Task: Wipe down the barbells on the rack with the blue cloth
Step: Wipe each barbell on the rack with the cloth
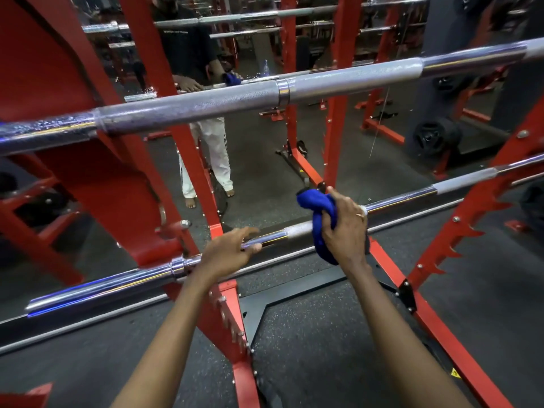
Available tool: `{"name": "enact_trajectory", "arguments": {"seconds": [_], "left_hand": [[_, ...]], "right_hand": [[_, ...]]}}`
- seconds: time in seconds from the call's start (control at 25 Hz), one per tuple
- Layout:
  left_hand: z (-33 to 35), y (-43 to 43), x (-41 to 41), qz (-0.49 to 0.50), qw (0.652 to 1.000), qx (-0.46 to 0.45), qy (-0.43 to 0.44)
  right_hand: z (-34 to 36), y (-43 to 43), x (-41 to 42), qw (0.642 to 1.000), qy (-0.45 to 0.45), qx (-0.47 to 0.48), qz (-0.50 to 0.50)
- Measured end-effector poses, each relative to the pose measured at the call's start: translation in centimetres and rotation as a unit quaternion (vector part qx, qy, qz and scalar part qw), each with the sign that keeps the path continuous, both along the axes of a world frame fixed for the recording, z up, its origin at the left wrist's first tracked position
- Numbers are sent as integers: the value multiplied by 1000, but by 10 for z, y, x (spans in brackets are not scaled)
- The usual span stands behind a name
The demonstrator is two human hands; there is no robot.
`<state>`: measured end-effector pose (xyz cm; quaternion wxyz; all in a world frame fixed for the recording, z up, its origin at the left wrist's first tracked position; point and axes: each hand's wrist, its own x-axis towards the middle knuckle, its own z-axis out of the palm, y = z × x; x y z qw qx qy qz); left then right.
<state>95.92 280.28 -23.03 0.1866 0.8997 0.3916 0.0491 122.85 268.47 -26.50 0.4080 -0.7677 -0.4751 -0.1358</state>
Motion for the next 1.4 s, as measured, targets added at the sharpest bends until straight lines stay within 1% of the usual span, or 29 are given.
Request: {"name": "enact_trajectory", "arguments": {"seconds": [0.04,0.08,0.12,0.16,0.24,0.32,0.4,0.44,0.48,0.56,0.64,0.72,0.76,0.8,0.84,0.88,0.92,0.96,1.0,1.04,1.08,1.12,1.16,1.24,1.28,1.32,1.36,1.4], "left_hand": [[-17,-18,-6,18,991,128,-28],[-32,-36,-9,17,974,220,-40],[-43,-50,-11,17,962,269,-52],[-50,-57,-10,24,956,285,-62],[-54,-55,-4,55,955,281,-76],[-55,-54,-1,70,953,285,-82],[-56,-58,-3,67,950,293,-91],[-56,-58,-3,69,951,287,-96],[-54,-57,-3,74,953,277,-97],[-52,-58,-1,91,956,263,-96],[-51,-60,2,105,955,263,-92],[-49,-61,6,119,957,251,-82],[-46,-60,11,131,960,235,-75],[-43,-60,19,140,964,217,-68],[-40,-60,28,141,966,206,-61],[-38,-61,38,133,967,208,-58],[-38,-62,46,121,967,218,-54],[-38,-62,51,113,965,231,-51],[-40,-62,53,111,962,242,-51],[-42,-61,53,110,960,250,-54],[-44,-61,52,110,959,255,-58],[-44,-61,51,114,957,259,-60],[-44,-61,51,119,956,262,-58],[-43,-61,53,123,955,264,-55],[-43,-61,55,123,955,263,-54],[-43,-61,55,123,956,263,-53],[-43,-61,55,125,955,263,-52],[-43,-61,54,127,955,264,-51]], "right_hand": [[3,1,5,999,33,23,-33],[3,2,6,996,51,36,-60],[3,4,4,995,53,37,-71],[2,6,-5,997,41,29,-65],[-5,9,-39,1000,-2,0,-4],[-15,6,-73,994,-61,-16,89],[-17,4,-69,984,-116,-3,137],[-16,5,-54,983,-124,17,135],[-16,5,-35,987,-113,40,110],[-11,5,11,996,-39,73,28],[-8,1,44,996,32,77,-37],[-7,5,37,993,55,63,-81],[-7,7,19,995,41,49,-75],[-9,7,-3,999,6,34,-33],[-11,5,-23,998,-40,22,34],[-17,3,-34,993,-77,12,90],[-21,0,-30,988,-102,16,112],[-25,-1,-18,989,-104,35,100],[-31,-2,-5,994,-68,69,56],[-35,-4,4,993,15,116,1],[-34,-4,8,974,140,169,-53],[-29,0,8,938,255,220,-85],[-23,7,4,897,342,258,-111],[-9,17,-2,816,458,322,-143],[-1,18,-2,761,510,367,-162],[5,21,-2,685,583,394,-186],[11,22,-3,611,661,398,-178],[9,22,-7,544,740,376,-123]]}}
